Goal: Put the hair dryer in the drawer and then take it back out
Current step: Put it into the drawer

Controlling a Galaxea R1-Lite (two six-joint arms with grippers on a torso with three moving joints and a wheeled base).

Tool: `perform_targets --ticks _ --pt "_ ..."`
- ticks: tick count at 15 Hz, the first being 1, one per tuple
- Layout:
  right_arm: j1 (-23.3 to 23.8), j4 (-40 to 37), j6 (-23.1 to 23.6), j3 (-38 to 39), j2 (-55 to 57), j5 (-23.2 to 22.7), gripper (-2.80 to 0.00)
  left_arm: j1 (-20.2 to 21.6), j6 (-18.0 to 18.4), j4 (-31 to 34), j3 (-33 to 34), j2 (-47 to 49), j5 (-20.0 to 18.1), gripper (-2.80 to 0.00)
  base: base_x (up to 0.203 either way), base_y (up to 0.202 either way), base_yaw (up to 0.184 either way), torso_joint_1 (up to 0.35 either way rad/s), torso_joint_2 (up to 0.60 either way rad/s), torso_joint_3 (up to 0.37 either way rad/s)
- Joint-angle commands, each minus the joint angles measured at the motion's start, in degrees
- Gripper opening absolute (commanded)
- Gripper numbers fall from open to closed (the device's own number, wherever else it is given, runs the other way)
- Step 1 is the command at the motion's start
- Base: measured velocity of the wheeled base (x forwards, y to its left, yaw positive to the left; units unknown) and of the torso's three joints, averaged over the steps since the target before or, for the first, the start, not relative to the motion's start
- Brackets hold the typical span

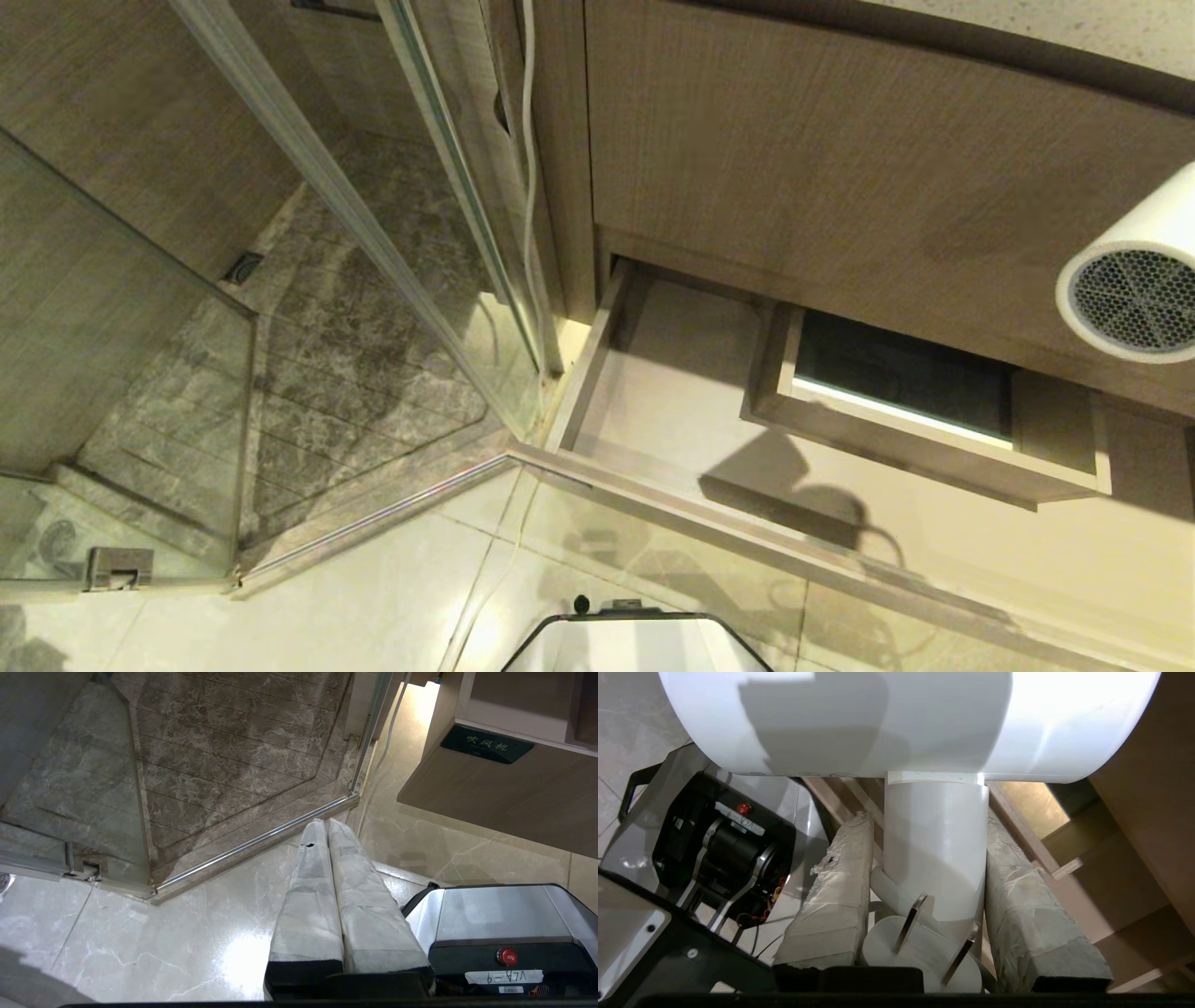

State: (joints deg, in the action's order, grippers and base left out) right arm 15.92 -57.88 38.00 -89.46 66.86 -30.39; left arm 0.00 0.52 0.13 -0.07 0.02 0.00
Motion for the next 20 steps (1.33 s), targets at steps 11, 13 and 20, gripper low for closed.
perform_targets --ticks 11,13,20 --pt "0.08 -11.29 0.24 6.09 -15.09 0.23 -2.8 0.0 0.0 -0.01 0.04 -0.02 0.0 -2.8 0.0 0.0 0.0 0.0 0.0 0.0" --pt "0.08 -11.21 0.24 5.79 -14.99 0.16 -2.8 0.0 0.0 0.04 -0.01 -0.02 0.0 -2.8 -0.001 0.011 -0.087 0.002 0.01 -0.002" --pt "0.08 -11.29 0.24 5.97 -14.65 0.16 -2.8 0.0 0.0 -0.04 0.07 -0.02 0.0 -2.8 -0.001 0.008 -0.17 0.002 0.0 0.002"
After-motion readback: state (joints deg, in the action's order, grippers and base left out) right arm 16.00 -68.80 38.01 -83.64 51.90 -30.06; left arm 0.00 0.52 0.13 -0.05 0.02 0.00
